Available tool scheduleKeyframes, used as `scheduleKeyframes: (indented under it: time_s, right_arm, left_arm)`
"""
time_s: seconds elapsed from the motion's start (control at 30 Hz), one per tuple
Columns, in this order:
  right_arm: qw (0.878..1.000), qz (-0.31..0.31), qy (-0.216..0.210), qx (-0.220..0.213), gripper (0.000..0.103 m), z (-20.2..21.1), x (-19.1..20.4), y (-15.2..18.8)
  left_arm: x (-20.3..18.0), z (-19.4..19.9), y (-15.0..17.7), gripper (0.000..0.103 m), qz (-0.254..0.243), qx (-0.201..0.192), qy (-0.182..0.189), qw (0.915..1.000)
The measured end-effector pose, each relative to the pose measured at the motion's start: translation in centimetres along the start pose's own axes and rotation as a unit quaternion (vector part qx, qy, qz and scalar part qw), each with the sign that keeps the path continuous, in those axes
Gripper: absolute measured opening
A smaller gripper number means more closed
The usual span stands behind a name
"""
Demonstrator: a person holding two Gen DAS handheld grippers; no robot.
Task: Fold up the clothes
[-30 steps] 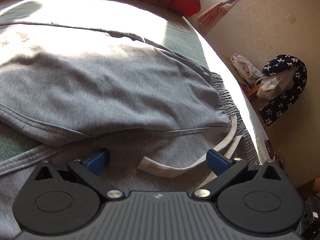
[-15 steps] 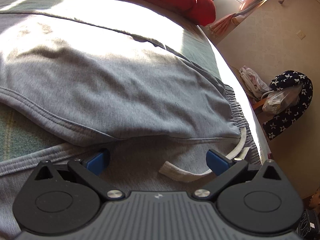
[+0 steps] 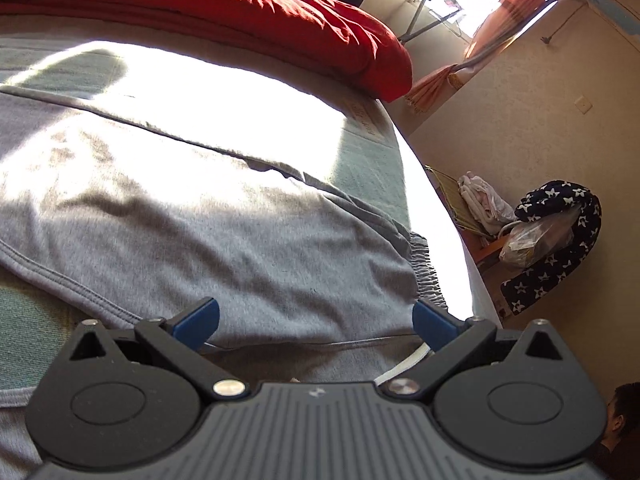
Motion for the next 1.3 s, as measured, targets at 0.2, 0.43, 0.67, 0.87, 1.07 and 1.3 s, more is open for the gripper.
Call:
scheduleKeyframes:
  time_s: [0.2, 0.43, 0.67, 0.87, 1.07, 1.3]
  right_arm:
    - [1.000, -0.001, -0.008, 0.002, 0.103, 0.0, -0.2, -0.1]
    - [1.000, 0.003, -0.016, 0.002, 0.103, 0.1, -0.4, 0.0]
    - [1.000, 0.006, -0.013, 0.005, 0.103, -0.1, -0.3, -0.1]
    - [1.000, 0.009, -0.011, 0.009, 0.103, -0.1, -0.3, -0.2]
    - [1.000, 0.015, -0.009, 0.011, 0.103, -0.2, -0.1, -0.2]
    - [1.000, 0.018, -0.004, 0.009, 0.103, -0.3, 0.0, -0.2]
  left_arm:
    - [1.2, -5.3, 1.1, 0.102, 0.002, 0.041, -0.029, 0.9987]
    - [4.5, -2.9, 1.2, 0.102, 0.011, 0.038, -0.064, 0.9971]
    - [7.2, -0.9, -2.5, 0.102, 0.036, -0.007, -0.082, 0.9960]
    - [9.1, -3.9, -3.5, 0.102, 0.058, 0.004, -0.091, 0.9942]
    - [11.9, -0.9, -1.8, 0.102, 0.075, -0.023, -0.096, 0.9923]
    - [12.1, 0.9, -4.1, 0.102, 0.049, -0.049, -0.132, 0.9888]
Point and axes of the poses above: each gripper's, at about its wrist camera, not at the fingertips, and z roughly against the way its jaws point, x to its left, y to its underside, the point moved 3 cm from there along -z, roughly the way its jaws point, and after that the axes turned 2 degrees about -z, right-handed, at the moved point
